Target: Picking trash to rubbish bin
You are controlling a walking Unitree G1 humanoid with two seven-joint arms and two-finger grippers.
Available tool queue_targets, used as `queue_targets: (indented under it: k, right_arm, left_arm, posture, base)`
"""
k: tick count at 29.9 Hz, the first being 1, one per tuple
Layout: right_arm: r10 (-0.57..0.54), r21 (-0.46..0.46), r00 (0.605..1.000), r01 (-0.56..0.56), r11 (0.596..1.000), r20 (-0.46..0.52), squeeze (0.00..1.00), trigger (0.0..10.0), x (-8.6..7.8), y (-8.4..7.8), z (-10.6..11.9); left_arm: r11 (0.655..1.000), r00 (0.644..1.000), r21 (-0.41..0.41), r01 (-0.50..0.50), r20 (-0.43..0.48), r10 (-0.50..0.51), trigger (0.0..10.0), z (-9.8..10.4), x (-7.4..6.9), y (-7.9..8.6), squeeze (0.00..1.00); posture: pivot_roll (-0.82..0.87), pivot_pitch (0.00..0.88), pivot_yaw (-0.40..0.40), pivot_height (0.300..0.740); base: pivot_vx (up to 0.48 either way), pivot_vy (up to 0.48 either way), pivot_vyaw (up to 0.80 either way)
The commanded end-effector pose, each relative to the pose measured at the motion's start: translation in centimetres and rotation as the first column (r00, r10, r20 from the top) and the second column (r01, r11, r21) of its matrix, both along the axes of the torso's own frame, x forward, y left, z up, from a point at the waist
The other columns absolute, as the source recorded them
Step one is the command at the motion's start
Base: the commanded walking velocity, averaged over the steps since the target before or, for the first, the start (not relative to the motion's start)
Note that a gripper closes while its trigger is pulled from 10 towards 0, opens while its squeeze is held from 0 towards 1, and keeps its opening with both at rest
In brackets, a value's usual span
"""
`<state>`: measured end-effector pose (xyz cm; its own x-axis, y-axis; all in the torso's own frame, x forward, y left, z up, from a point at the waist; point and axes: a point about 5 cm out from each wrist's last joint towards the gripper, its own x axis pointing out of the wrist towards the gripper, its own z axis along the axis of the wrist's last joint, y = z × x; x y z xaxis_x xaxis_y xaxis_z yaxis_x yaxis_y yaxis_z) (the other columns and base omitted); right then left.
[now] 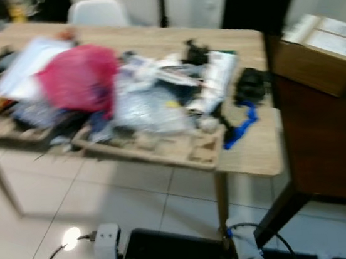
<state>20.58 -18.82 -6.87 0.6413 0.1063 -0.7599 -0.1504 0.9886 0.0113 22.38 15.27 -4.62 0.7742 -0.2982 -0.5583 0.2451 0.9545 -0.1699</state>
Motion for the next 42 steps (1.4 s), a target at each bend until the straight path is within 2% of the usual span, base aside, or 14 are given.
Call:
queue_targets:
  k: [1, 6, 13, 26, 31, 42]
  right_arm:
    - [-0.008, 0.027, 0.999, 0.009, 1.0, -0.043, 0.0, 10.0, -1.1, 0.8, -0.8]
    - [-0.019, 0.036, 0.998, 0.021, 0.999, -0.054, 0.0, 10.0, -1.4, 0.8, -0.9]
    - [-0.045, 0.044, 0.997, 0.048, 0.998, -0.063, 0.0, 10.0, -2.0, 0.6, -1.2]
    - [-0.06, 0.052, 0.996, 0.064, 0.997, -0.068, 0.0, 10.0, -2.4, 0.9, -1.4]
    - [-0.063, 0.053, 0.996, 0.067, 0.996, -0.066, 0.0, 10.0, -2.3, 0.9, -1.3]
    - [-0.06, 0.051, 0.997, 0.063, 0.997, -0.056, 0.0, 10.0, -1.8, 1.2, -1.2]
  left_arm:
    - [1.0, 0.998, 0.018, -0.002, -0.066, 0.003, 10.0, -1.1, -1.7, 0.6, 0.0]
    - [1.0, 0.997, 0.019, 0.001, -0.078, 0.0, 10.0, -1.4, -2.1, 0.7, 0.0]
    - [1.0, 0.996, 0.024, 0.001, -0.085, 0.001, 10.0, -1.6, -2.6, 1.1, 0.0]
    - [1.0, 0.996, 0.025, 0.007, -0.085, -0.005, 10.0, -1.5, -2.4, 1.2, 0.0]
    - [0.999, 0.996, 0.003, -0.036, -0.085, 0.036, 10.0, -1.5, -2.2, 1.1, 0.0]
    - [0.996, 0.991, 0.022, -0.086, -0.103, 0.088, 10.0, -1.6, -2.1, 1.5, 0.0]
  posture:
    - [-0.03, 0.154, 0.001, 0.74]
    - [-0.02, 0.152, 0.0, 0.74]
    - [-0.02, 0.139, 0.006, 0.74]
    - [-0.02, 0.129, 0.013, 0.74]
    - [-0.02, 0.128, 0.013, 0.74]
    - [-0.02, 0.118, 0.012, 0.74]
  base:
    - [0.296, 0.0, -0.8]
    - [0.118, 0.0, -0.65]
    - [0.0, 0.0, 0.0]
    - [0.0, 0.0, 0.0]
    - [0.0, 0.0, 0.0]
    - [0.0, 0.0, 0.0]
